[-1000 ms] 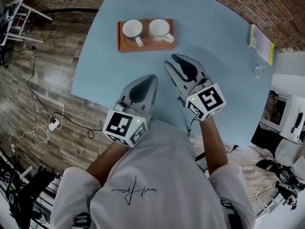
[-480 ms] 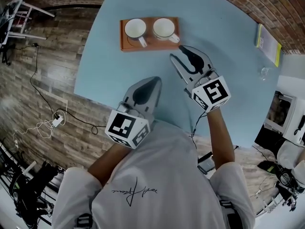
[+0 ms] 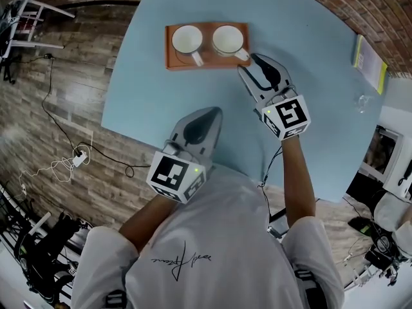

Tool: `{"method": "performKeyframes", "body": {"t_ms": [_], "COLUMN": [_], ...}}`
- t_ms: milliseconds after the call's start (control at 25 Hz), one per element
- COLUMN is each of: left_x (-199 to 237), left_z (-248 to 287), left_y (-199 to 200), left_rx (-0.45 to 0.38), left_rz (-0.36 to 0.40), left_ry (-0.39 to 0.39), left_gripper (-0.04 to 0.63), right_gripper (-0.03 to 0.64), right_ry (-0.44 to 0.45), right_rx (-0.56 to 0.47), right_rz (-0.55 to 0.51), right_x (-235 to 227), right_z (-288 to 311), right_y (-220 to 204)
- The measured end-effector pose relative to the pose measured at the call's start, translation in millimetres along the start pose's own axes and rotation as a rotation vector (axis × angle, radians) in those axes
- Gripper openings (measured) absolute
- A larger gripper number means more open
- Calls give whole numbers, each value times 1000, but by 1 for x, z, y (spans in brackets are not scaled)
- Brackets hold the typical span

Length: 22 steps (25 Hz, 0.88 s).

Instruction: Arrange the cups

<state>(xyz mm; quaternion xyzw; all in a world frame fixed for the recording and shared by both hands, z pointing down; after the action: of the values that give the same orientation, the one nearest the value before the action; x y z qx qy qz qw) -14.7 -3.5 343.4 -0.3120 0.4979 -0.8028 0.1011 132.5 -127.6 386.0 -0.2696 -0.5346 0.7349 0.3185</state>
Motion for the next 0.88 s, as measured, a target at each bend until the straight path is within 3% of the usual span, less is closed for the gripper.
{"method": "performKeyframes", "body": {"t_ms": [440, 880], "left_x": [12, 31], "left_z": [8, 8], "left_y": [-7, -10], "left_rx": [39, 66], "left_rz": [2, 15], "left_ry": [4, 50], "left_gripper": [9, 9], "right_gripper": [141, 140], "right_ry": [13, 36], "right_rx": [48, 41], "right_rz": [20, -34], "right_x": [-11, -13], "right_z": [15, 28], "right_y": [-21, -16]}}
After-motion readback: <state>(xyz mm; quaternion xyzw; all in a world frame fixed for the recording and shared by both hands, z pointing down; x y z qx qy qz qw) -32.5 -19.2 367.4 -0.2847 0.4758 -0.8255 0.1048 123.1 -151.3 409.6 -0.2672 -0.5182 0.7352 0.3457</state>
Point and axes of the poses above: the fingertips, and each gripper's own axes: z forward along the fingers, x to its left, y out of its top, the point moved 7 cm from there along -z, backward along the fingers, and after that the axes turned 4 degrees about z, right-handed, at the moved point
